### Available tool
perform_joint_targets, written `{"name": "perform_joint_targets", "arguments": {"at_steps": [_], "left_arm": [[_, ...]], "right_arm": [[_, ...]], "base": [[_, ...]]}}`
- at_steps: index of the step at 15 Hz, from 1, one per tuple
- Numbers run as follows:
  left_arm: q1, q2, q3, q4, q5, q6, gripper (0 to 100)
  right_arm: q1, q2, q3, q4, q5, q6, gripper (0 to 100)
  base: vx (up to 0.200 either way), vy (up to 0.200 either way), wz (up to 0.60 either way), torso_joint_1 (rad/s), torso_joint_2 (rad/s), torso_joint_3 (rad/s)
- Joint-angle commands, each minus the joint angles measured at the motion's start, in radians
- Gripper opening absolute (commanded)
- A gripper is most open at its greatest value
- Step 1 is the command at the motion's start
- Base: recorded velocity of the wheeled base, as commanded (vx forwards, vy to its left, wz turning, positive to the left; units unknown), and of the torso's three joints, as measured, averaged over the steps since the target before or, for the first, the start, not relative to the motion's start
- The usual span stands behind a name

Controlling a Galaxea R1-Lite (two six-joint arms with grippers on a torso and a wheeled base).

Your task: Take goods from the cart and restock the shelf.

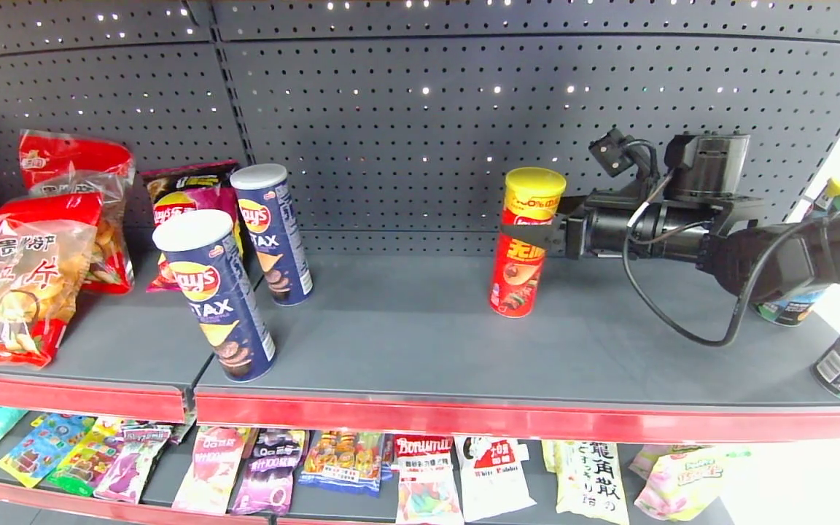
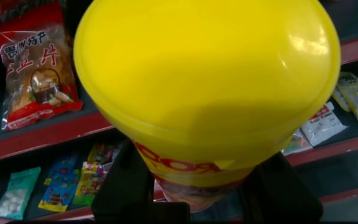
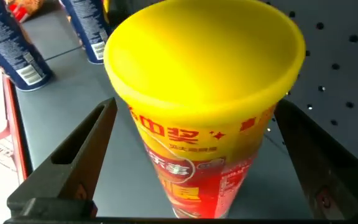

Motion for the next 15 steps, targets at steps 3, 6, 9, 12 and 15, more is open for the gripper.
{"name": "perform_joint_targets", "arguments": {"at_steps": [3,6,9,12,15], "left_arm": [[0.001,-0.004,0.000,0.001,0.000,0.000,0],[0.001,-0.004,0.000,0.002,0.000,0.000,0],[0.001,-0.009,0.009,0.002,0.000,0.002,0],[0.001,-0.009,0.013,0.001,0.002,0.002,0],[0.001,-0.010,0.015,0.001,0.000,0.002,0]], "right_arm": [[0.003,0.028,-0.046,0.001,-0.007,-0.001,100],[0.003,0.032,-0.051,0.001,-0.011,-0.001,100],[0.010,0.041,-0.055,-0.002,-0.031,-0.002,0],[0.036,0.023,-0.026,0.000,-0.073,0.001,0],[0.059,-0.049,0.014,0.003,-0.142,0.015,0]], "base": [[0.000,0.000,0.00,0.000,0.00,0.000],[0.000,0.000,0.00,0.000,0.00,0.000],[0.000,0.000,0.00,0.000,0.00,0.000],[0.000,0.000,0.00,0.000,0.00,0.000],[0.000,0.000,0.00,0.000,0.00,0.000]]}}
